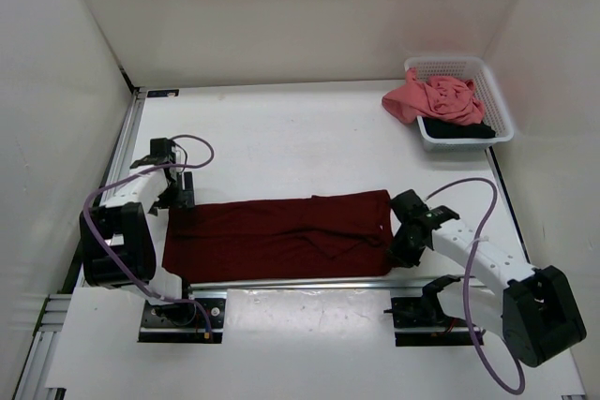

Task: Fold and stack the t-shirts
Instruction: Rotate the tshirt 90 degrees

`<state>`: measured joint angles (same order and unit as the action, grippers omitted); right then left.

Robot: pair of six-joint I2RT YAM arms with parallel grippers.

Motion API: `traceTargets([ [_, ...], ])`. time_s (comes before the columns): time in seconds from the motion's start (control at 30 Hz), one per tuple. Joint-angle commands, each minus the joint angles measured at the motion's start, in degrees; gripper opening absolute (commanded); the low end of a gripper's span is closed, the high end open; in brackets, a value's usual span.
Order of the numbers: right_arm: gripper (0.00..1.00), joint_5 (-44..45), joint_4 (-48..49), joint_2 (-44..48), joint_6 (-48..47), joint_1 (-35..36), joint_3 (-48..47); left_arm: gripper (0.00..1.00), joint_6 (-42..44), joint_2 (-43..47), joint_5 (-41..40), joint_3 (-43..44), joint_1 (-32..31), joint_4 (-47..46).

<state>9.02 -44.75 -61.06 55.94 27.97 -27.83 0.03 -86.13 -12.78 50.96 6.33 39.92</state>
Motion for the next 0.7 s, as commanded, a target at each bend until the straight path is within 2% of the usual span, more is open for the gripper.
traceTargets([
  [0.0,0.27,-2.9,6.7,-4.8,-1.4,-1.6,4.0,0.89,0.0,3.1,0.1,0.1,0.4,-0.3],
  [0.07,0.11,-1.6,8.4,-8.4,-4.5,-3.0,-0.3,0.9,0.0,3.1,-0.4,0.6,0.4,0.3],
  [0.17,0.01,-1.0,9.9,-17.8,-10.8,-6.0,-9.7,0.9,0.0,3.1,0.2,2.0,1.1,1.0],
  [0.2,0.0,-1.0,9.9,-24.4,-12.5,-6.5,-12.8,0.91,0.0,3.1,0.8,3.0,1.8,1.9],
  [0.23,0.0,-0.5,9.9,-27.9,-14.1,-6.5,-16.3,0.91,0.0,3.1,1.4,4.3,2.6,2.5],
  [0.27,0.0,-0.5,9.3,-31.4,-15.5,-6.5,-23.9,0.91,0.0,3.1,2.0,4.9,2.6,3.1],
  [0.3,0.0,0.4,8.5,-38.2,-17.7,-7.0,-28.0,0.91,0.0,3.1,2.6,5.5,2.6,3.8],
  [0.33,0.0,1.0,7.6,-41.5,-18.4,-7.0,-32.2,0.91,0.0,3.1,2.6,5.5,2.6,4.3],
  [0.37,0.0,1.0,5.7,-44.5,-18.9,-7.0,-40.8,0.91,0.0,3.1,2.6,5.5,2.6,4.8],
  [0.43,0.0,1.0,4.2,-52.3,-19.6,-8.5,-49.0,0.91,0.0,3.8,2.6,5.5,3.2,4.8],
  [0.47,0.0,1.0,4.2,-54.7,-20.4,-8.5,-57.8,0.91,0.0,3.8,2.1,4.9,3.2,4.8],
  [0.53,0.0,1.9,0.6,-62.8,-21.1,-9.2,-68.0,0.91,0.0,3.8,2.1,4.2,3.2,4.8],
  [0.57,0.0,2.8,-1.0,-66.0,-22.0,-9.8,-80.3,0.91,0.0,3.8,2.1,4.1,3.2,5.3],
  [0.6,0.0,3.7,-4.9,-72.7,-22.0,-9.8,-87.1,0.91,0.0,3.3,2.1,4.1,3.2,5.3],
  [0.67,0.06,3.7,-7.5,-79.3,-23.5,-9.8,-100.5,0.91,0.0,1.9,2.6,3.6,2.5,5.3],
])
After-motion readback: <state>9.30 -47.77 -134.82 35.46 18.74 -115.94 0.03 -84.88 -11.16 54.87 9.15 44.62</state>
